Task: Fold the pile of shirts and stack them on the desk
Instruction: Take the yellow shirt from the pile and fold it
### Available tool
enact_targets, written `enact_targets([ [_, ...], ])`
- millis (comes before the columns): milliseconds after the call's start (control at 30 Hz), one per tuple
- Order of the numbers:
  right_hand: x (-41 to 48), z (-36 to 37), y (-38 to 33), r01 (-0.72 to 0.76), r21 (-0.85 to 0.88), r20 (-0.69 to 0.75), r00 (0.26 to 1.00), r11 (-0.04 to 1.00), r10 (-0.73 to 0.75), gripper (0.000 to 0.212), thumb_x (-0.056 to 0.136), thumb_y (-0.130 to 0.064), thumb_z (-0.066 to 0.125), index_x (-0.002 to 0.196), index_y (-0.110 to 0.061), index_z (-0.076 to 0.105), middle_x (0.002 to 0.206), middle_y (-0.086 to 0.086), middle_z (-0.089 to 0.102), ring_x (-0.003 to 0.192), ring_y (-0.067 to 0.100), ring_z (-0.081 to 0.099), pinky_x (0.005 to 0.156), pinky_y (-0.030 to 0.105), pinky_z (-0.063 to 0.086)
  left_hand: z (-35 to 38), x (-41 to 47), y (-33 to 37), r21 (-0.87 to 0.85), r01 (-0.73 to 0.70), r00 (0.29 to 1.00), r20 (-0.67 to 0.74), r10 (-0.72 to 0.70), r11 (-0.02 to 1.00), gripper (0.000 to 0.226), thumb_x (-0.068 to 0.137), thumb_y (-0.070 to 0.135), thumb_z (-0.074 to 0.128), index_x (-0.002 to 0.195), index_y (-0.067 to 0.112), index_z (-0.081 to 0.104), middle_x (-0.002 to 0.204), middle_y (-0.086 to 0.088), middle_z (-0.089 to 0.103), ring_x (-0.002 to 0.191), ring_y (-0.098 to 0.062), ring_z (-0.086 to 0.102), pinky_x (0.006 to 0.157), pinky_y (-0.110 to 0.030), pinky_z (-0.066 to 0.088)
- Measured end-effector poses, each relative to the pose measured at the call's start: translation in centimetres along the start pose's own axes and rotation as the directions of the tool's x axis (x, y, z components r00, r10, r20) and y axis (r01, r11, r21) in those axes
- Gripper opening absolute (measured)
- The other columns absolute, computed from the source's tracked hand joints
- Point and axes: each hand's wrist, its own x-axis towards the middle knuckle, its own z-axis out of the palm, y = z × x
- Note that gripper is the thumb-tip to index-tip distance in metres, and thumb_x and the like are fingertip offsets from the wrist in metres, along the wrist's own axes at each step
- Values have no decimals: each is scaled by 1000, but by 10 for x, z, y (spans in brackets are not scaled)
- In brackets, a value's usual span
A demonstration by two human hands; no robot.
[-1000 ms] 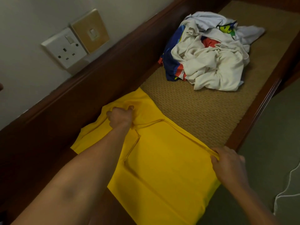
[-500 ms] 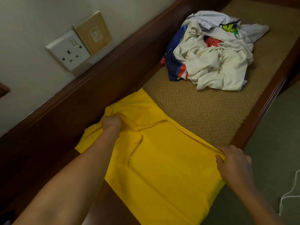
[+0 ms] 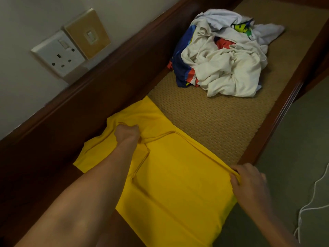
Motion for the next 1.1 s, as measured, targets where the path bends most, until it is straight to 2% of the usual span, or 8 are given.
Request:
enact_targets([
  [300,-5,-11,-5,-50,-16,44,998,999,51,7,90,-18,71,97,-17,71,83,-3,58,73,16,55,76,40,49,-23,-12,-5,-34,-166,980,-117,161,986,21,97,18,62,98,-2,65,108,-22,67,100,-39,66,77,-43,53],
  [500,-8,-17,-16,74,70,42,996,995,-77,8,91,-20,69,99,-18,72,82,-10,48,66,8,49,54,16,30,-44,-20,-9,-472,18,1000,-10,-26,881,30,99,13,61,74,18,46,86,-4,54,91,-27,58,91,-53,57],
  [567,-18,-24,-25,148,73,-54,988,986,-144,7,94,-19,66,99,-17,71,82,-10,49,63,8,49,52,17,32,-56,-23,-19,-541,30,999,0,-36,841,10,100,15,61,91,11,58,87,-4,57,91,-29,61,89,-53,58],
  [667,-42,-30,-41,264,54,-99,961,963,-258,27,93,-32,50,100,-16,70,81,-3,57,57,13,56,46,22,42,-75,-29,-45,-536,58,998,-2,-70,842,31,101,18,60,127,2,57,112,-16,64,98,-33,64,86,-53,59],
  [767,-70,-19,-51,297,-2,-38,954,955,-297,18,87,-27,65,99,-17,71,82,0,58,55,16,60,40,27,46,-87,-34,-80,-560,122,991,27,-129,819,41,102,18,59,139,0,50,115,-17,62,94,-31,62,84,-50,59],
  [867,-85,1,-58,298,11,147,944,954,-297,35,69,-14,89,98,-19,71,83,-1,57,55,14,59,38,26,46,-86,-38,-108,-588,210,977,107,-182,781,54,102,12,58,152,5,37,123,-18,56,97,-29,56,81,-45,56],
  [1000,-87,15,-65,268,15,244,934,963,-263,22,88,-21,74,110,-21,69,94,-3,54,65,11,55,49,25,46,-85,-43,-120,-562,201,979,136,-150,802,53,103,12,56,152,5,36,136,-19,53,104,-34,56,85,-49,57],
  [1100,-86,8,-69,282,28,193,940,959,-282,27,84,-15,78,110,-17,71,93,-1,55,64,12,56,46,27,50,-90,-38,-120,-581,168,984,143,-104,797,52,104,14,54,153,8,37,136,-17,54,100,-29,58,78,-46,58],
])
